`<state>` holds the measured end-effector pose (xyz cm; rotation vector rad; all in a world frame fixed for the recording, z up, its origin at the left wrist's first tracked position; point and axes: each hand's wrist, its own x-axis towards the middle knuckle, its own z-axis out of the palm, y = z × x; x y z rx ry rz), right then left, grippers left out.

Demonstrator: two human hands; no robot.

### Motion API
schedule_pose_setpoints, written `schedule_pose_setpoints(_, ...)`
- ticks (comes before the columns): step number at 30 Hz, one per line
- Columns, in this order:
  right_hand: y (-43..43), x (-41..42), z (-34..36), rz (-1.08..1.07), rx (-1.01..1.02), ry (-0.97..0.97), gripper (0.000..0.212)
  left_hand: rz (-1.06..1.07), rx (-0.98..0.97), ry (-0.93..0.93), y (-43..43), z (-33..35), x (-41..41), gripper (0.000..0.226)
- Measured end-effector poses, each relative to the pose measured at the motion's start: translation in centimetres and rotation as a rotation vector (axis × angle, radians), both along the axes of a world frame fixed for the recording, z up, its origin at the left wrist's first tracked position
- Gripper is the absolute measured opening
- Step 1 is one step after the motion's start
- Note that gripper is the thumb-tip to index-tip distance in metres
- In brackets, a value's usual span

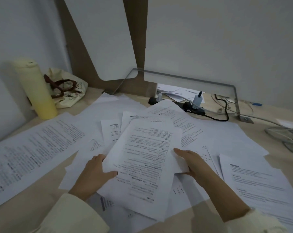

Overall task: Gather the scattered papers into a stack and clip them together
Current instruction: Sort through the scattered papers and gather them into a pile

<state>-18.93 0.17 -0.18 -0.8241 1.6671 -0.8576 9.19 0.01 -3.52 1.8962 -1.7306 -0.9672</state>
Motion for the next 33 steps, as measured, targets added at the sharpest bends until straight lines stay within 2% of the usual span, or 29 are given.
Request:
schedule_pose_setpoints(3, 0.1, -0.3, -0.2, 0.035, -0.018, -0.108, 0.03, 0.031, -0.037, 0.136, 0.5, 0.3, 0.4, 0.007)
schedule_pose_setpoints(5, 0.4, -0.4, -0.4, 0.051, -0.039, -0.116, 0.025, 0.05, -0.07, 0.248, 0.7, 0.9, 0.7, 0.008)
schedule_pose_setpoints(8, 0.7, -1.0, -0.7, 0.002, -0.083, -0.021, 0.024, 0.152, -0.101, 0.434, 1.3, 2.5, 0.9, 0.011)
schedule_pose_setpoints(11, 0.8, -2.2, -0.8, -0.123, -0.091, 0.0, 0.023, 0.369, -0.062, 0.97, 1.5, 3.4, 1.3, 0.016)
schedule_pose_setpoints(13, 0.9, -2.9, -1.2, -0.127, -0.066, -0.014, 0.026, 0.385, 0.015, 1.295, 1.6, 3.5, 1.7, 0.028)
schedule_pose_setpoints(15, 1.2, -2.8, -1.5, -0.068, -0.032, -0.031, 0.028, 0.343, 0.082, 1.521, 1.9, 3.3, 1.4, 0.053)
schedule_pose_setpoints(16, 1.4, -2.6, -1.6, -0.03, -0.02, -0.033, 0.028, 0.321, 0.109, 1.566, 2.0, 3.1, 0.9, 0.061)
schedule_pose_setpoints(18, 1.7, -2.0, -1.7, 0.029, -0.016, -0.052, 0.028, 0.286, 0.159, 1.485, 2.2, 2.6, -0.3, 0.063)
schedule_pose_setpoints(21, 2.1, -1.1, -1.5, 0.062, -0.044, -0.158, 0.027, 0.257, 0.16, 1.185, 2.2, 2.2, -2.1, 0.04)
schedule_pose_setpoints(24, 2.2, -1.1, -1.0, 0.065, -0.079, -0.13, 0.029, 0.31, 0.148, 1.013, 1.7, 2.2, -2.9, 0.036)
schedule_pose_setpoints(27, 2.3, -2.3, -0.4, -0.024, -0.154, -0.092, 0.028, 0.352, 0.111, 0.934, 1.4, 3.2, -2.8, 0.034)
schedule_pose_setpoints(31, 2.3, -4.6, 0.8, -0.254, -0.289, -0.142, 0.026, 0.437, 0.069, 0.807, 1.2, 4.7, -0.4, 0.013)
schedule_pose_setpoints(33, 2.1, -5.5, 1.7, -0.344, -0.36, -0.091, 0.027, 0.479, 0.022, 0.719, 1.2, 5.0, 1.3, 0.014)
